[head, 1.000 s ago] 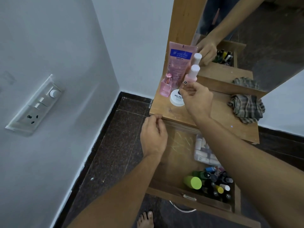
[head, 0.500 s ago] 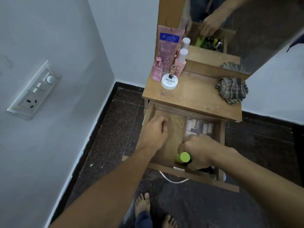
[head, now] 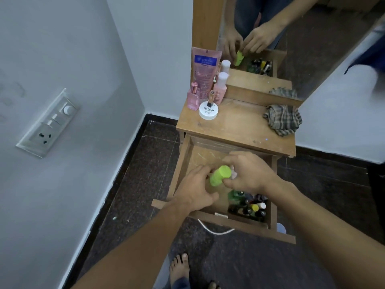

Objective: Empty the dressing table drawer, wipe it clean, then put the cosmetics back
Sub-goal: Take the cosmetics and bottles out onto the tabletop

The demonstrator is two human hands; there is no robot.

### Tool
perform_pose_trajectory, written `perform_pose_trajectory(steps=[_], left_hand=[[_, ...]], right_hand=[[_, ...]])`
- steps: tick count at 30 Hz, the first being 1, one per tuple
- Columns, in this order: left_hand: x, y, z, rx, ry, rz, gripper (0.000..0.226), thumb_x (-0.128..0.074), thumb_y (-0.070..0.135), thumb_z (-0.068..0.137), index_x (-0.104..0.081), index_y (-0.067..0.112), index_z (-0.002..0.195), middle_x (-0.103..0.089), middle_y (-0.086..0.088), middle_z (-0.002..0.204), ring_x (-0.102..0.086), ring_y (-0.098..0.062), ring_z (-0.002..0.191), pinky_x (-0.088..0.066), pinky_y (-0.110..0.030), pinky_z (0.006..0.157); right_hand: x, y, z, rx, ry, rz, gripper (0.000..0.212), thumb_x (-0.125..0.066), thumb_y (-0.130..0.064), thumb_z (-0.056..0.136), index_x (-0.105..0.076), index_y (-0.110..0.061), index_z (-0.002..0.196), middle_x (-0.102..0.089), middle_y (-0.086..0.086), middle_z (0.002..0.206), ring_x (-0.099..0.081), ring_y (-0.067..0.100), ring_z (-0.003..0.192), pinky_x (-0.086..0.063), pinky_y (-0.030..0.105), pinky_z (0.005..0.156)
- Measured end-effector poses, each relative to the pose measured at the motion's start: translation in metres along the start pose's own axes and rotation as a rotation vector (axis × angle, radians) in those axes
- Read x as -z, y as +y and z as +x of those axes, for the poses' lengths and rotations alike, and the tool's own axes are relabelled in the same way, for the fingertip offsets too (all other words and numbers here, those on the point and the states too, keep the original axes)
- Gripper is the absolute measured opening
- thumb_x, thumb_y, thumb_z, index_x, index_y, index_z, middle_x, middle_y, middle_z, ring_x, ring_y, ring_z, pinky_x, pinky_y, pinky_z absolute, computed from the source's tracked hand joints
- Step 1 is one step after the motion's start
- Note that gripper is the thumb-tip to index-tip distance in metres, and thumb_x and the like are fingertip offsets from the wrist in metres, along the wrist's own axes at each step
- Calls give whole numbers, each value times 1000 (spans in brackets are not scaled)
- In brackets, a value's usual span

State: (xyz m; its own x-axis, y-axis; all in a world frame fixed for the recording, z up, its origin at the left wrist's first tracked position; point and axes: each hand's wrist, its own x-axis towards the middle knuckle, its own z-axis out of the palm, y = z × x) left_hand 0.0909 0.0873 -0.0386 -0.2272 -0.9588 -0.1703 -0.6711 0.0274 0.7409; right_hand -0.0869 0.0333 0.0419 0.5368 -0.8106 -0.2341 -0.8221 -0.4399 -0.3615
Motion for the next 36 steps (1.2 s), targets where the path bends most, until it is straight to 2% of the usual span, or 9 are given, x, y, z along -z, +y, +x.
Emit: perform_pose_trajectory(steps=[3, 7, 10, 12, 16, 19, 24, 29, 36], left_hand=[[8, -3, 10, -27, 204, -19, 58, -74, 50, 76, -60, 23, 125, -62, 7, 117, -58, -13, 109, -48, -29, 93], [29, 6, 35, -31, 510, 29, 36, -75, 34, 84, -69, 22, 117, -67, 5, 112, -58, -16, 104, -38, -17, 85], [45, 12, 59, 73, 644, 20, 28, -71, 34, 83, -69, 20, 107, -66, 3, 107, -57, -21, 96, -44, -29, 79], [55, 12, 76, 149, 709, 38, 27, -68, 36, 82, -69, 21, 105, -65, 4, 102, -55, -20, 92, -46, -32, 75], [64, 13, 104, 256, 751, 3, 36, -64, 31, 85, -68, 32, 120, -63, 7, 105, -54, -17, 96, -48, -32, 77], [64, 9, 118, 314, 776, -7, 28, -62, 30, 90, -71, 30, 116, -64, 6, 105, -56, -17, 97, -48, -31, 78], [68, 4, 130, 369, 786, -21, 23, -61, 35, 93, -72, 28, 111, -62, 6, 102, -57, -17, 94, -42, -29, 73], [71, 4, 133, 400, 787, -10, 17, -55, 29, 93, -70, 22, 99, -63, 3, 101, -57, -21, 92, -39, -32, 70], [73, 6, 132, 414, 761, 17, 27, -52, 38, 94, -70, 21, 104, -64, -4, 102, -58, -27, 95, -37, -34, 69]], right_hand=[[19, -5, 17, 16, 165, 108, 41, -63, -46, 62, -76, -30, 98, -60, -12, 80, -59, 11, 78, -52, 36, 75], [39, -22, 48, 66, 309, 167, 43, -69, -33, 66, -77, -26, 108, -57, -18, 83, -55, 5, 80, -51, 30, 78], [45, -30, 74, 56, 420, 226, 43, -72, -21, 70, -75, -24, 112, -69, -3, 95, -63, 15, 87, -52, 33, 82], [46, -32, 91, 20, 497, 283, 45, -74, -16, 73, -74, -24, 117, -71, -3, 102, -64, 13, 87, -49, 25, 83], [38, -36, 119, -27, 627, 337, 39, -78, -17, 78, -73, -23, 116, -70, -6, 101, -61, 10, 89, -43, 17, 80], [29, -37, 134, -40, 684, 327, 38, -79, -16, 80, -73, -20, 117, -70, -4, 106, -61, 10, 96, -38, 8, 82], [22, -36, 148, -35, 713, 307, 35, -79, -14, 82, -74, -16, 116, -69, -1, 113, -62, 11, 101, -40, 7, 86], [16, -40, 153, -24, 730, 284, 33, -79, -13, 84, -75, -15, 117, -67, -2, 117, -64, 13, 105, -56, 31, 91], [15, -37, 153, -21, 730, 247, 37, -79, -14, 84, -75, -14, 120, -67, -1, 120, -63, 15, 109, -55, 34, 93]])
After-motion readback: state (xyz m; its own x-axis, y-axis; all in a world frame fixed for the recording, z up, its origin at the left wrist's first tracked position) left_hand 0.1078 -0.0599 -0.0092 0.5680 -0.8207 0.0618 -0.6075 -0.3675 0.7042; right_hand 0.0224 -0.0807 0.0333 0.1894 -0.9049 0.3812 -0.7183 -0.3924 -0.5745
